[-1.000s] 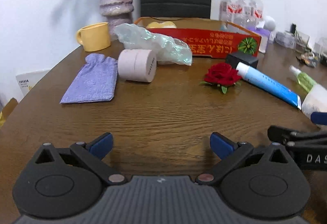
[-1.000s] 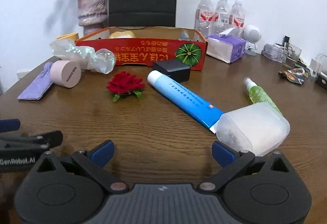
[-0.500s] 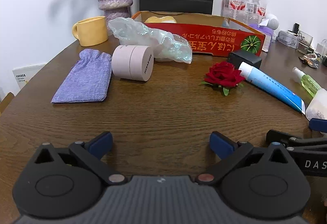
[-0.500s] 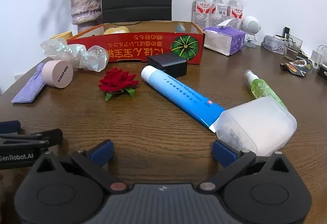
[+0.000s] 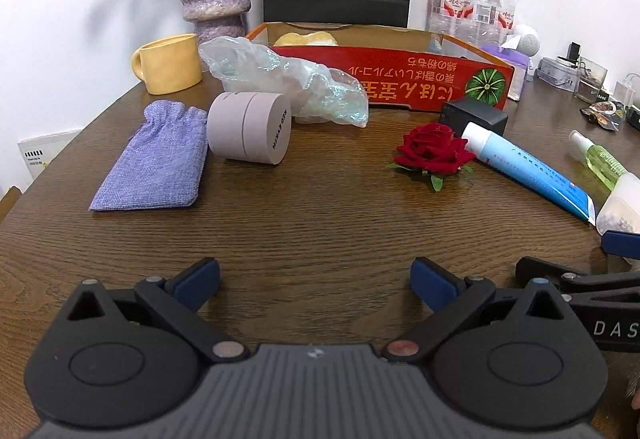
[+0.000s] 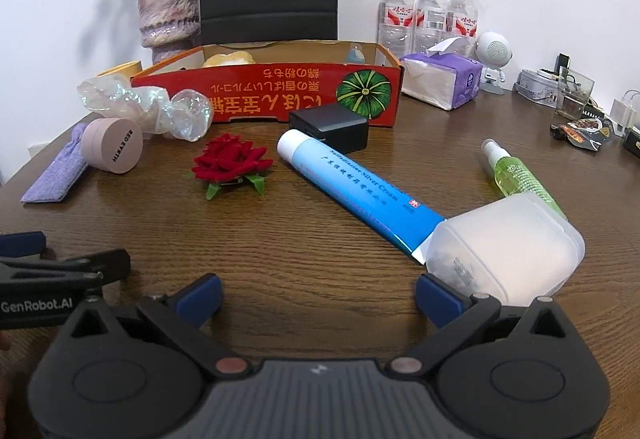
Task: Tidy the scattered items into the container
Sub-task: 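Grasp the clear plastic bag with the left gripper while the right grasps the red rose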
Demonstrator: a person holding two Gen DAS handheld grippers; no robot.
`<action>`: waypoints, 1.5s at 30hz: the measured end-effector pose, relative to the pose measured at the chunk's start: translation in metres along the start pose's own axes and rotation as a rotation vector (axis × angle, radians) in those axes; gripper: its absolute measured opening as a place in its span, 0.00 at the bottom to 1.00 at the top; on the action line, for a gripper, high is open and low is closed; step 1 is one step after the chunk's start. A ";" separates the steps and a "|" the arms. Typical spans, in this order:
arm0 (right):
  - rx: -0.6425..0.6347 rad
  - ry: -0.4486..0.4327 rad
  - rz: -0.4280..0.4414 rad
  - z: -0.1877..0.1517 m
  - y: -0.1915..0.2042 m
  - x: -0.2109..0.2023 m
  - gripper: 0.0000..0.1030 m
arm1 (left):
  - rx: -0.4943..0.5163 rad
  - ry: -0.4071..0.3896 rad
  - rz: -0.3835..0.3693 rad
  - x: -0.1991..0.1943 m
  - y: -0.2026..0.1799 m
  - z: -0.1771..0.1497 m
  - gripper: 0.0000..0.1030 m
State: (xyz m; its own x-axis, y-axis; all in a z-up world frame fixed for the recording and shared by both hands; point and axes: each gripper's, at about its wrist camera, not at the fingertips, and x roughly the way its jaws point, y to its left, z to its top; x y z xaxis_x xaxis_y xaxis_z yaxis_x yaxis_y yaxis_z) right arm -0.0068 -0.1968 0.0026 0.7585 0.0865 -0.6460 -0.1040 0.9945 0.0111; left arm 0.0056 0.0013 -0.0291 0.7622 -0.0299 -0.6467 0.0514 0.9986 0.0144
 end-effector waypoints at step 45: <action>-0.064 -0.184 0.171 0.102 0.027 0.039 0.43 | -0.122 -0.235 -0.163 0.029 0.040 0.212 0.05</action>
State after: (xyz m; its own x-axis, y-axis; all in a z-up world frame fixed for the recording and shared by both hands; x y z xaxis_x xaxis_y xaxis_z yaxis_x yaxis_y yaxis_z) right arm 0.0858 -0.1607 0.0557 0.8299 0.2679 -0.4894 -0.2768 0.9593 0.0558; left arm 0.1662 0.0309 0.1140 0.8793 -0.1857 -0.4386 0.1184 0.9772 -0.1763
